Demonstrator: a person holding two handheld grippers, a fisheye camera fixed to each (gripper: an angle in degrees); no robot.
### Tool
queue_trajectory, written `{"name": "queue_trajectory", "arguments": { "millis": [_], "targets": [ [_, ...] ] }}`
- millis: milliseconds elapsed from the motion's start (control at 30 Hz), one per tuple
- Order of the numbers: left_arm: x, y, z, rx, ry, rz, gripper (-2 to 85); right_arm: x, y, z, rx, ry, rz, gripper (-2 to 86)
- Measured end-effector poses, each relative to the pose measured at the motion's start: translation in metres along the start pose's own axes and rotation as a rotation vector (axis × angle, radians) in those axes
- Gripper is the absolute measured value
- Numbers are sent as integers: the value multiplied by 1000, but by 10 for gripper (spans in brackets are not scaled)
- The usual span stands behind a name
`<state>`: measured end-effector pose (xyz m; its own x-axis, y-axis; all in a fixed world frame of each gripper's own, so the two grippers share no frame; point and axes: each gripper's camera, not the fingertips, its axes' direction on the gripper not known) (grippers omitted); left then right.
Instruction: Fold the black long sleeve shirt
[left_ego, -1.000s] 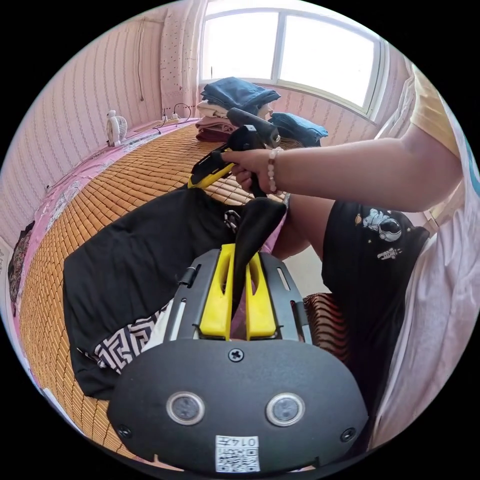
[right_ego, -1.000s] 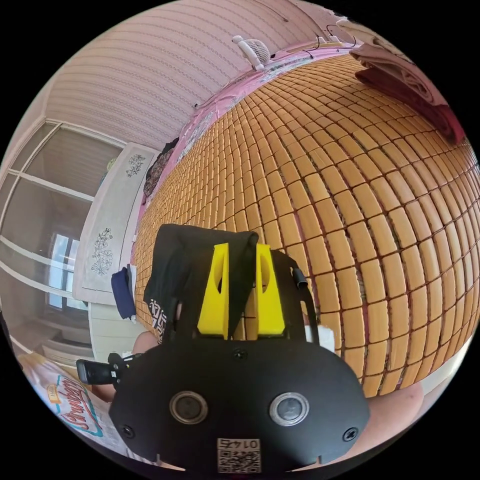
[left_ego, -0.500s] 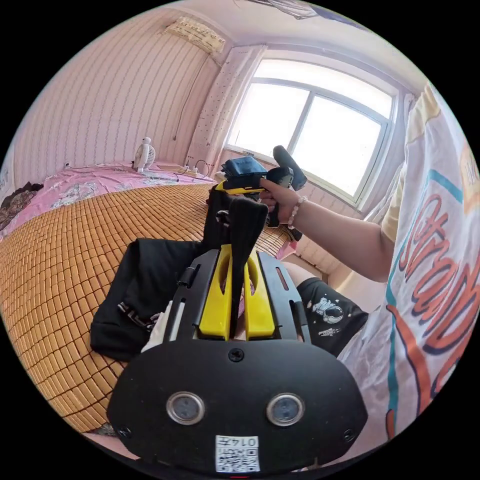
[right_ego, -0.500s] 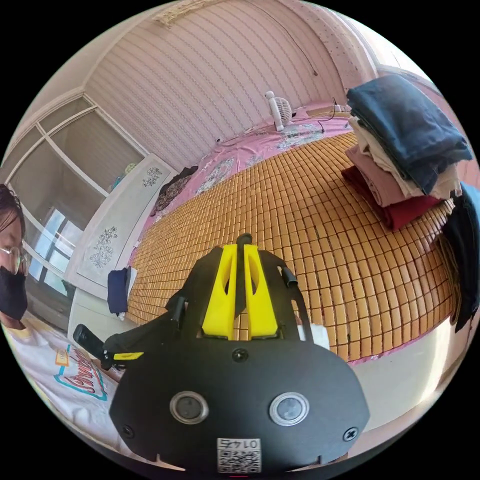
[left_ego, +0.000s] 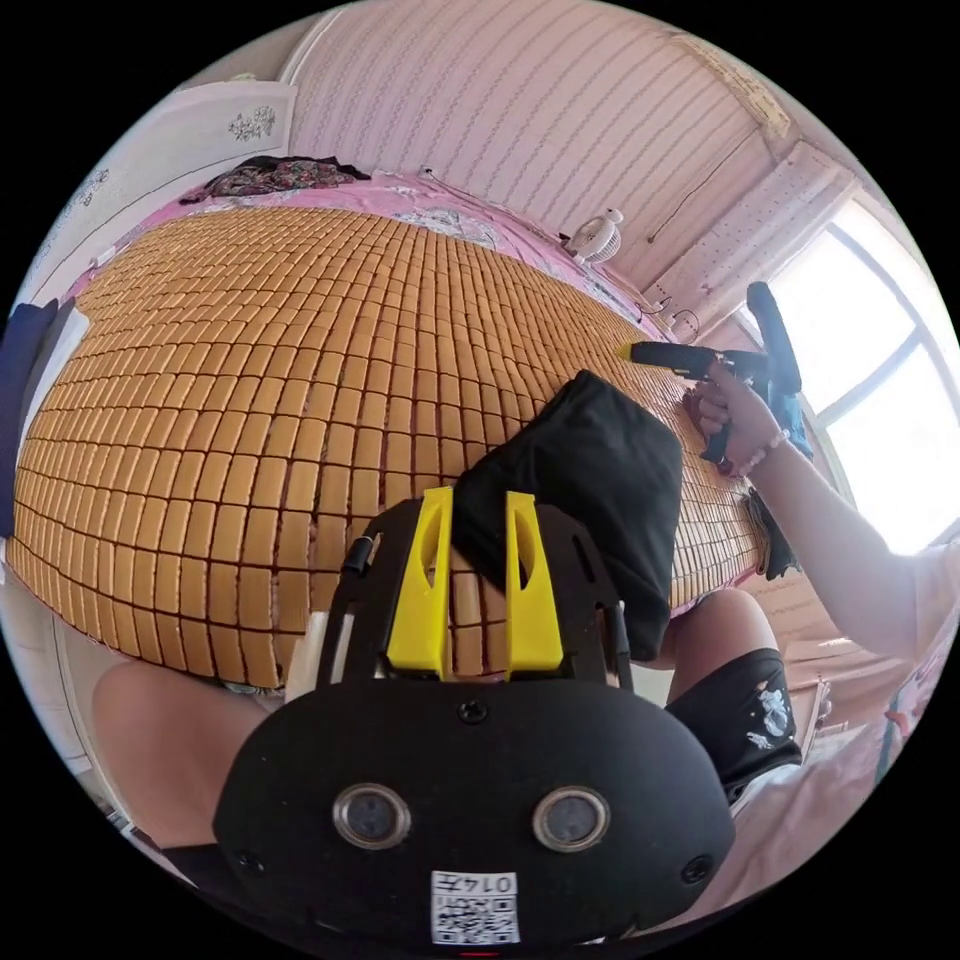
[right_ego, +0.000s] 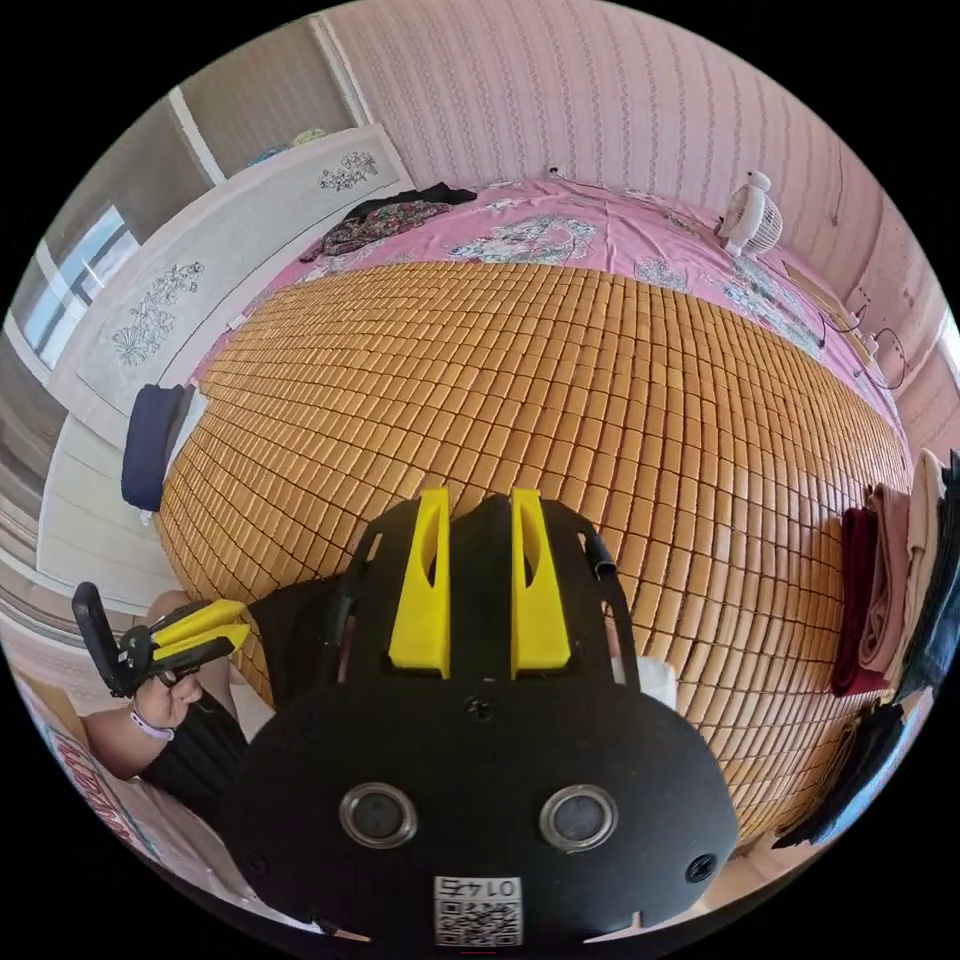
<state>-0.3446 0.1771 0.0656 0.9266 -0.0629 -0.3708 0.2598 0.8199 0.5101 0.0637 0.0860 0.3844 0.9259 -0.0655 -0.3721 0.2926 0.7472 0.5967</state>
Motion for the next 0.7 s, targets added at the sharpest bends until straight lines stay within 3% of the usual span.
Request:
{"name": "queue_trajectory", "arguments": {
  "millis": [167,300,500,600,700],
  "targets": [
    [-6,1,-17,51,23,7,130,-2,-21,19,-140,86,-91,153],
    [-2,2,0,-82,38,18,120,-13,-37,58,-351,49,-162,133],
    [17,20,-6,-147,-35,176,39,-30,-31,41,-284,70,-271,64],
    [24,25,-25,-170,-38,180,33,-23,-20,6,-191,2,-249,59],
    [40,35,-69,-77,2,232,27,-9,5,-53,-34,-124,-193,58]
  ]
}}
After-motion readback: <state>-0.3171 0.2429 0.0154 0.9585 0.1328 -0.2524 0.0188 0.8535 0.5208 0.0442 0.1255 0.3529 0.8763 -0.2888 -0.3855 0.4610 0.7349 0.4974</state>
